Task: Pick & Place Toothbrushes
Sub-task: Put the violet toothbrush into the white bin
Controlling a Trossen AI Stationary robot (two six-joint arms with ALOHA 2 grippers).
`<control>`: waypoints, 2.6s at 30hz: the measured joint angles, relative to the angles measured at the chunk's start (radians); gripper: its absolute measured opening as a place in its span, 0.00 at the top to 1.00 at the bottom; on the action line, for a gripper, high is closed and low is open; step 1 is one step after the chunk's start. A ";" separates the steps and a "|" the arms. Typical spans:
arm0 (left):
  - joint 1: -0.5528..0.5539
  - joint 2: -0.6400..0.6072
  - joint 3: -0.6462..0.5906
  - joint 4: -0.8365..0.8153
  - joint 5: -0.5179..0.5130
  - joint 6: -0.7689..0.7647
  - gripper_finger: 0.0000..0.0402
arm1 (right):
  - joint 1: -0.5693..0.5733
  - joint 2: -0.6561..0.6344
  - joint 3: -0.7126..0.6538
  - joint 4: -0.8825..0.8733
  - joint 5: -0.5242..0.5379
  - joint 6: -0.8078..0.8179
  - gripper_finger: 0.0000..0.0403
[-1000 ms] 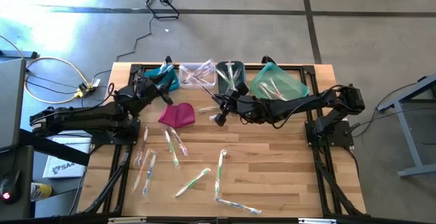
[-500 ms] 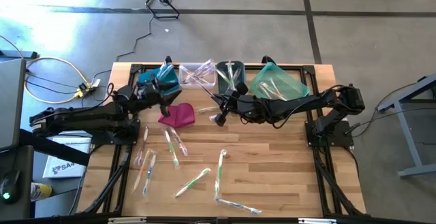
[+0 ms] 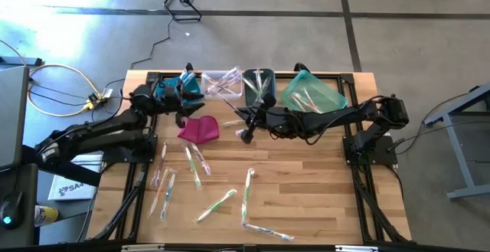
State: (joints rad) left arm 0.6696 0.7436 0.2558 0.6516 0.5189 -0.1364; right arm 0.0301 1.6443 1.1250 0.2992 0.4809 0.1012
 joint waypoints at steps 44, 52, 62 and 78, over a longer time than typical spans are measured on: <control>-0.163 0.341 0.106 0.360 0.128 -0.071 0.60 | -0.020 0.085 0.000 0.140 -0.158 -0.018 0.96; -0.206 0.341 0.106 0.374 0.066 -0.043 0.60 | -0.020 0.154 0.000 0.237 -0.168 -0.028 0.96; -0.206 0.341 0.106 0.371 0.062 -0.044 0.60 | -0.020 0.158 0.000 0.323 -0.142 -0.076 0.96; -0.205 0.341 0.106 0.371 0.062 -0.044 0.74 | -0.023 0.158 0.000 0.311 -0.145 -0.073 0.96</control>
State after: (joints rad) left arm 0.4644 1.0847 0.3622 1.0225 0.5806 -0.1806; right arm 0.0067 1.8027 1.1248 0.6102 0.3362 0.0280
